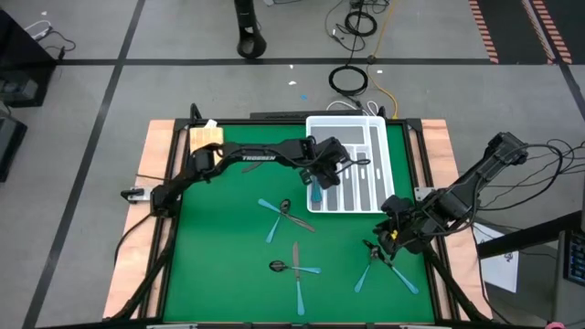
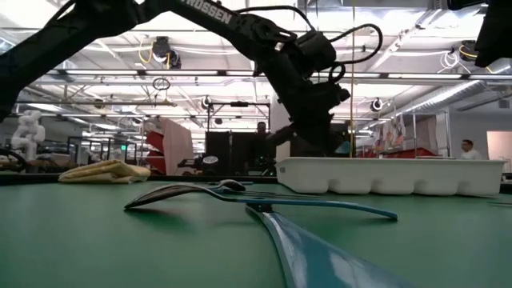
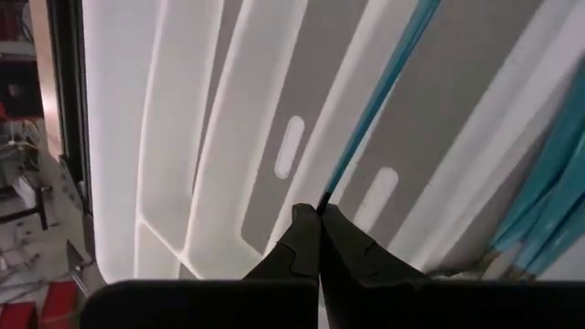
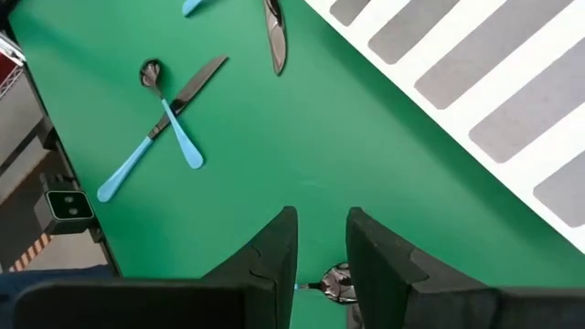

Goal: Sort silverware
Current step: Put the blue spoon into the silverware organizer

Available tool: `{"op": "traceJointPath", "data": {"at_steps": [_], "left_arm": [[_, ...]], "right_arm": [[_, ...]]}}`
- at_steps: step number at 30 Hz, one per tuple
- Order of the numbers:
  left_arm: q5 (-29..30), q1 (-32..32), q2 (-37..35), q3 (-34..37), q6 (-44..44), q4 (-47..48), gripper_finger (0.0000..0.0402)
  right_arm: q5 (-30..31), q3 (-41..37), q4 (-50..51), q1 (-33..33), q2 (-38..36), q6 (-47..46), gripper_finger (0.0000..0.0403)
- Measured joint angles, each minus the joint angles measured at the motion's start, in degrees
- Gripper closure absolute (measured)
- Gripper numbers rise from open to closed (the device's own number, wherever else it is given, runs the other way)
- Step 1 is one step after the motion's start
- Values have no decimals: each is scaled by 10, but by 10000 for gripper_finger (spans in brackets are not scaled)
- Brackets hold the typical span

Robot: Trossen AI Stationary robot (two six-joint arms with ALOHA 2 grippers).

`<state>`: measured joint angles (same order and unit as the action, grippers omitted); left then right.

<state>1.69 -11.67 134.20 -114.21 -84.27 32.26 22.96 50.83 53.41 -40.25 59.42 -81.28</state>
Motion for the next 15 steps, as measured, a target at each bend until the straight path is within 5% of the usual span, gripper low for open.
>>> {"op": "traceJointPath", "data": {"at_steps": [15], "left_arm": [[-17,1,15,1,109,-30,401]], "right_arm": [[-4,0,0,0,3,9,319]]}}
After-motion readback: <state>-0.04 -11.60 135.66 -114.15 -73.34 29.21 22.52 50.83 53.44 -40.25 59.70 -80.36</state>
